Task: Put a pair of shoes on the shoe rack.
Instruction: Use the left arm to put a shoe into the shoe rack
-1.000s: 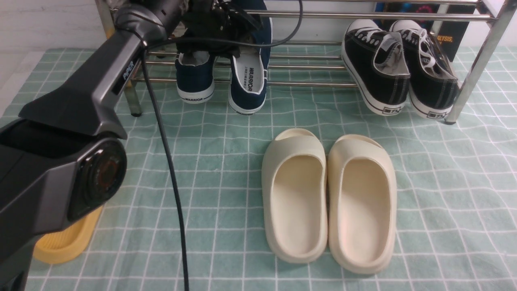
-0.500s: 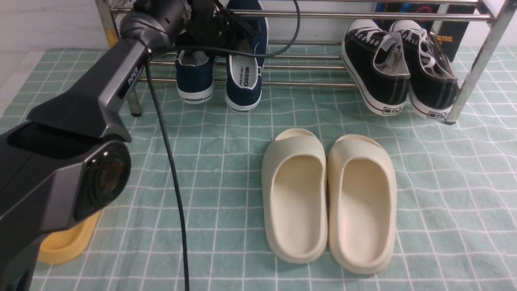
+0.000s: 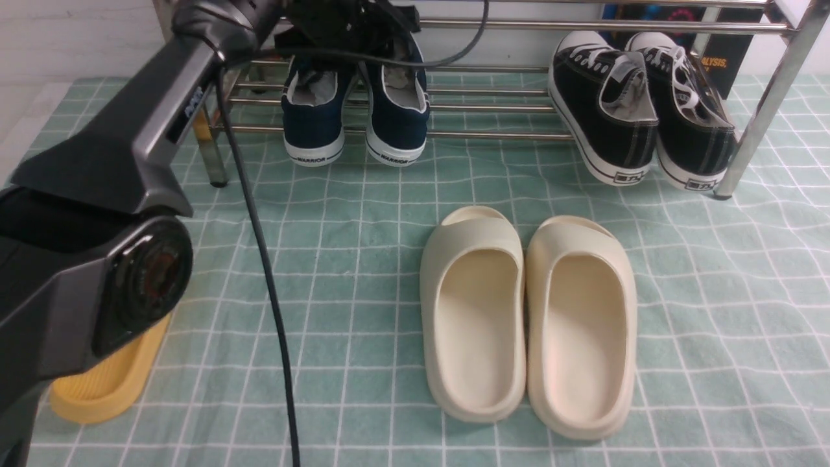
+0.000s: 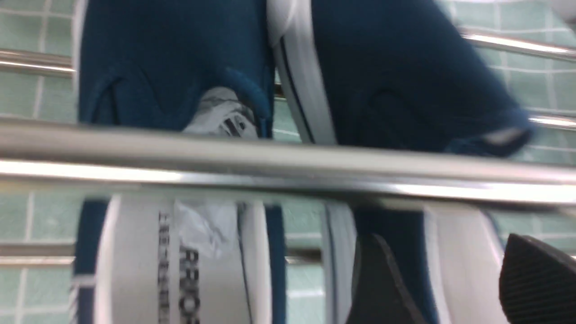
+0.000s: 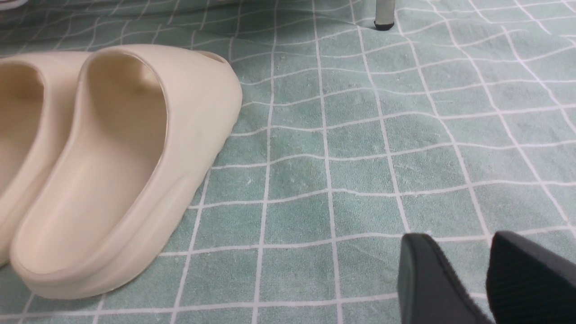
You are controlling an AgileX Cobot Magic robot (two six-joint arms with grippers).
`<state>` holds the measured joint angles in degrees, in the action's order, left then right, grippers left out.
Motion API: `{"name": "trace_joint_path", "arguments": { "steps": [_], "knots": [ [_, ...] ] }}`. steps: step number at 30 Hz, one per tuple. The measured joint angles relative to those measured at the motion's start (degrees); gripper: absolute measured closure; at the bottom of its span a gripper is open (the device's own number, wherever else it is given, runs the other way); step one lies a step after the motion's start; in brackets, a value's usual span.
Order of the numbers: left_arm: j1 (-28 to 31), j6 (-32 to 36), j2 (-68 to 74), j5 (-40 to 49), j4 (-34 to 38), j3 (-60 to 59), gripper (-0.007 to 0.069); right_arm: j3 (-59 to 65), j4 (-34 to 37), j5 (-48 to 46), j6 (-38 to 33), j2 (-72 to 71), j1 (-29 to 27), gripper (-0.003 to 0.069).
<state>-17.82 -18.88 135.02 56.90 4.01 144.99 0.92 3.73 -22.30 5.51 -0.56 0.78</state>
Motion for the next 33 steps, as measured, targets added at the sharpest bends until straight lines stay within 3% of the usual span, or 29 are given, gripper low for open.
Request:
{"name": "trace_joint_path", "arguments": {
  "steps": [4,11,13,14,17,19,27,33],
  "knots": [
    [0.0,0.1,-0.9,2.7,3.5,0.2,0.0269,0.0,0.0,0.0,0.0,0.0,0.0,0.0419],
    [-0.2,1.2,3.3,2.4,3.6,0.2,0.0285,0.0,0.0,0.0,0.0,0.0,0.0,0.0419],
    [-0.2,2.6,5.0,2.4,3.4,0.2,0.036,0.0,0.0,0.0,0.0,0.0,0.0,0.0419],
    [-0.2,2.6,5.0,2.5,3.2,0.2,0.036,0.0,0.0,0.0,0.0,0.0,0.0,0.0419],
    [0.1,2.9,5.2,2.5,2.3,0.2,0.0554,0.0,0.0,0.0,0.0,0.0,0.0,0.0419],
    [0.1,3.1,5.2,2.3,2.5,0.2,0.0626,0.0,0.0,0.0,0.0,0.0,0.0,0.0419],
    [-0.2,3.5,5.0,2.3,3.7,0.2,0.0624,0.0,0.0,0.0,0.0,0.0,0.0,0.0419],
    [0.3,-1.7,5.0,1.3,0.0,0.2,0.0624,0.0,0.0,0.0,0.0,0.0,0.0,0.0419]
  ]
}}
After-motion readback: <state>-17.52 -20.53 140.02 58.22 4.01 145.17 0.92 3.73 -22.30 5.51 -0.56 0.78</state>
